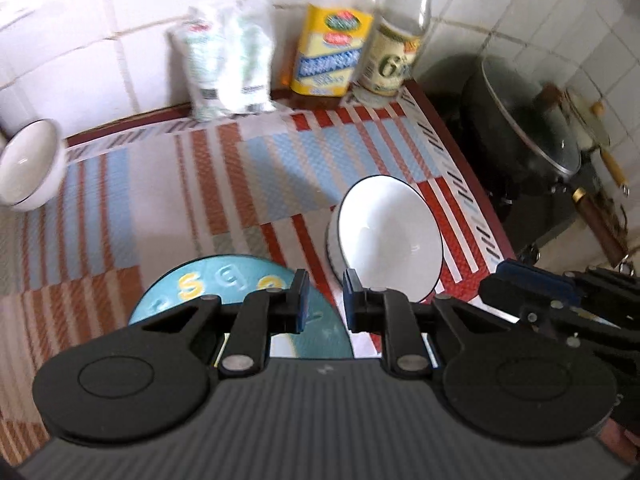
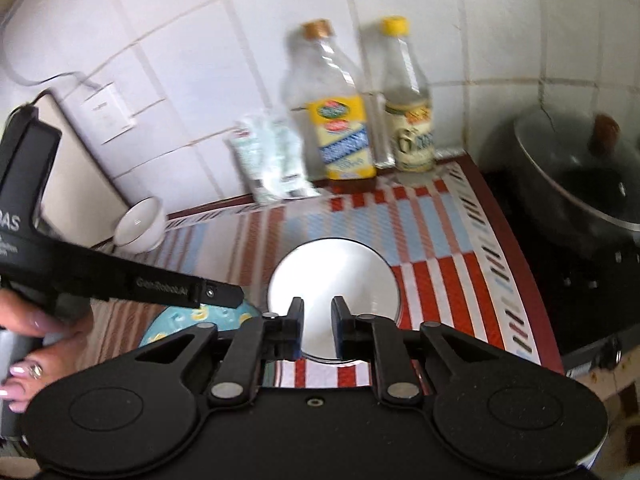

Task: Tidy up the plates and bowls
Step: 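Open the right gripper and withdraw from the stacked bowls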

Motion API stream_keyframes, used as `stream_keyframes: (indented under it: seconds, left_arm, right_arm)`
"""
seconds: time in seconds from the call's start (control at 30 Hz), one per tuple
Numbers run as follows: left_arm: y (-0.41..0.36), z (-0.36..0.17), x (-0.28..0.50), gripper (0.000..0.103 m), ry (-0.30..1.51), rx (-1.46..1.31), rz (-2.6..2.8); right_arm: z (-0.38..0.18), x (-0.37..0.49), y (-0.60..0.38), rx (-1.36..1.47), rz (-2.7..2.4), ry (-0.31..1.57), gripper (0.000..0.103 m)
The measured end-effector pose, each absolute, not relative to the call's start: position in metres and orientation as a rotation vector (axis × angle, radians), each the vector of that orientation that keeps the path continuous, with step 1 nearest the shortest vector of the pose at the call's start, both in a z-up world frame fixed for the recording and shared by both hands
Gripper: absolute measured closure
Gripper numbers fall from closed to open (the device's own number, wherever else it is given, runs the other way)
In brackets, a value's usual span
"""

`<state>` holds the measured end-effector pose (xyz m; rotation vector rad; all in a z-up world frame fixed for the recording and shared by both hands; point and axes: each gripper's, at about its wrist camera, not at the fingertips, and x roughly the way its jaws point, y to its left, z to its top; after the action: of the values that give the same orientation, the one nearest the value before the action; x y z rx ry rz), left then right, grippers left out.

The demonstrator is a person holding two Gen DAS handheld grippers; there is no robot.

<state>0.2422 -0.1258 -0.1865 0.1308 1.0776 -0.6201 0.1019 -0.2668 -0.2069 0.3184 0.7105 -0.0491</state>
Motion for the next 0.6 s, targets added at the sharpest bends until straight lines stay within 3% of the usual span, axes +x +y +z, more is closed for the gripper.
stream_keyframes:
  seconds: [0.4, 0.6]
  left_arm:
    - [-0.032, -0.141, 0.208, 0.086, 0.974, 0.042, -0.432]
    - [0.008, -0.137, 0.212, 0.084, 0.953, 0.017, -0.403]
  right_arm:
    - [-0.173, 0.100, -0.222, 0.217, 0.180, 0.659, 0.075]
    - [-0.157, 0.120, -0.193, 0.172, 0.258, 0.646, 0.060]
